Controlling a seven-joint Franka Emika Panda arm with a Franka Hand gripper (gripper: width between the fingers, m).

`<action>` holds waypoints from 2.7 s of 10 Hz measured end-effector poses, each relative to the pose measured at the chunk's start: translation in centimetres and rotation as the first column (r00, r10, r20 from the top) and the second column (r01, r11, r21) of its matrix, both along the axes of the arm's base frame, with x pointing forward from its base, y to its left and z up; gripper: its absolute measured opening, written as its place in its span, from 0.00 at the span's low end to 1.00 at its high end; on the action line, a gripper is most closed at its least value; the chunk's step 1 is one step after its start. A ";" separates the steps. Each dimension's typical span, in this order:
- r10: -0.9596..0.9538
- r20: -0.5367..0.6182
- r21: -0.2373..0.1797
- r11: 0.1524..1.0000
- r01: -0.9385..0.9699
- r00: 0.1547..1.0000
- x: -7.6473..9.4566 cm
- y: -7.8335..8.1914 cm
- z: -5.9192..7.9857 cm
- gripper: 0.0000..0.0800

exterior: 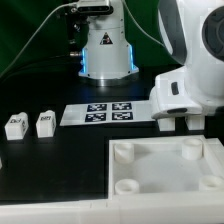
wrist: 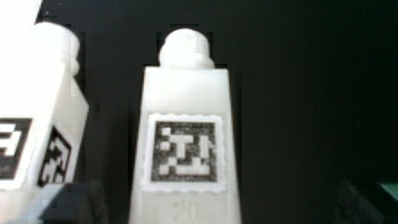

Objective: Assemble one leg

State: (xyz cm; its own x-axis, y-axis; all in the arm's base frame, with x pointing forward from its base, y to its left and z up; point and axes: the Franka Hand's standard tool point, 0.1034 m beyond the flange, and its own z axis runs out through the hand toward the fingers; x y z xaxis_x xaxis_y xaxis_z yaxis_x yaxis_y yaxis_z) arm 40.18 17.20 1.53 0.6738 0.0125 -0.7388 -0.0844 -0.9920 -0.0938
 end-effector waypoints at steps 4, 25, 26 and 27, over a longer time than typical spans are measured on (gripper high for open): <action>-0.003 -0.002 -0.002 1.000 0.003 1.000 -0.4 -0.3 -0.6 0.66; 0.016 0.792 0.001 1.000 -0.027 0.610 10.1 -6.4 11.4 0.36; 0.013 0.834 -0.001 1.000 -0.023 0.551 10.9 -6.7 10.8 0.36; 0.022 0.879 -0.004 0.999 -0.039 0.476 13.8 -7.6 12.0 0.36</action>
Offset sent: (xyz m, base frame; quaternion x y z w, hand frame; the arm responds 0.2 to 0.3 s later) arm 0.0000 0.0000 0.0000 0.0000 0.0000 0.0000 1.0000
